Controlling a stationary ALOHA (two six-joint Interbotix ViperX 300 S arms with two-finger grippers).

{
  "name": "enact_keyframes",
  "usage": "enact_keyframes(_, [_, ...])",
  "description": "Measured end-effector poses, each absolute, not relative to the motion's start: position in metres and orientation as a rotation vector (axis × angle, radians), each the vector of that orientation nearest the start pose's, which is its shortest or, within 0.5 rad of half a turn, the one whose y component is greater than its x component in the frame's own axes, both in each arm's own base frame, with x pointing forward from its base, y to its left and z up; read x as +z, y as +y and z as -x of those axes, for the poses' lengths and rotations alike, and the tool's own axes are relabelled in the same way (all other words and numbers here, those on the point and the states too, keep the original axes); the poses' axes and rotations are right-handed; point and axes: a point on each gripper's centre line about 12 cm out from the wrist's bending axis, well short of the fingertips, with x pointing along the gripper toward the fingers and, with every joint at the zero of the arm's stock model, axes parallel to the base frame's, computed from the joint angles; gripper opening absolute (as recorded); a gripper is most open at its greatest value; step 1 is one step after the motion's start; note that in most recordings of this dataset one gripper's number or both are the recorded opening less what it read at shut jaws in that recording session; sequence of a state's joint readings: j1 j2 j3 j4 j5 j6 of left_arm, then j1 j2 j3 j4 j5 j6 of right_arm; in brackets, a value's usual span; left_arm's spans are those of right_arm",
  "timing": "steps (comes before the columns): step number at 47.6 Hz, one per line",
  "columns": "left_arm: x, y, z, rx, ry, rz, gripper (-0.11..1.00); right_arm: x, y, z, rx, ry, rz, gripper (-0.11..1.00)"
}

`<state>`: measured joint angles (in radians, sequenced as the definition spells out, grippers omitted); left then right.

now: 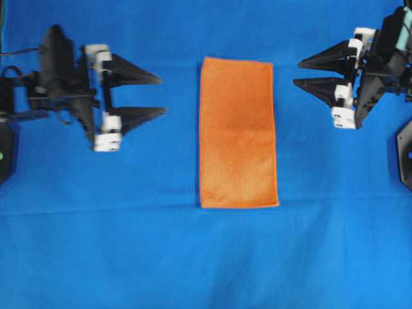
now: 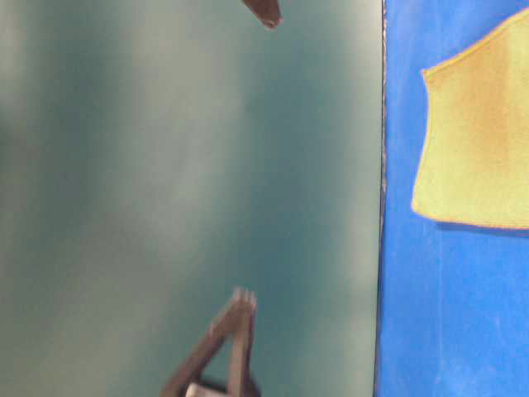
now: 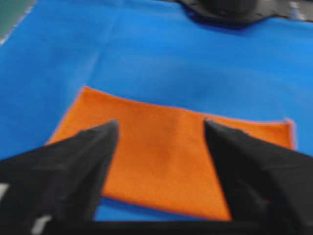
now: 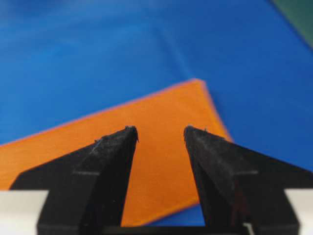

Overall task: Fold the orange towel.
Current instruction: 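Move both grippers to the strip's top corners and grasp them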

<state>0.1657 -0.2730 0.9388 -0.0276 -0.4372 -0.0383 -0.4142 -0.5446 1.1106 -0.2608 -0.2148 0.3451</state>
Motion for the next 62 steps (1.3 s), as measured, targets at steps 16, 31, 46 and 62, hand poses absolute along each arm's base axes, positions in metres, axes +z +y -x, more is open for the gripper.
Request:
enact_keyframes(16, [0.163, 0.125, -0.376, 0.337, 0.357, 0.119, 0.89, 0.157, -0.149, -0.26, -0.486, 0.535, -0.23, 0.62])
enact_keyframes(31, [0.097, 0.162, -0.402, 0.398, 0.475, 0.152, 0.89, 0.098, -0.173, -0.283, -0.5, 0.677, -0.283, 0.62])
enact_keyframes(46, [0.067, 0.167, -0.405, 0.407, 0.545, 0.167, 0.74, 0.082, -0.176, -0.292, -0.488, 0.7, -0.292, 0.6])
enact_keyframes(62, [0.061, 0.169, -0.409, 0.405, 0.563, 0.164, 0.09, 0.082, -0.161, -0.3, -0.442, 0.705, -0.282, 0.04])
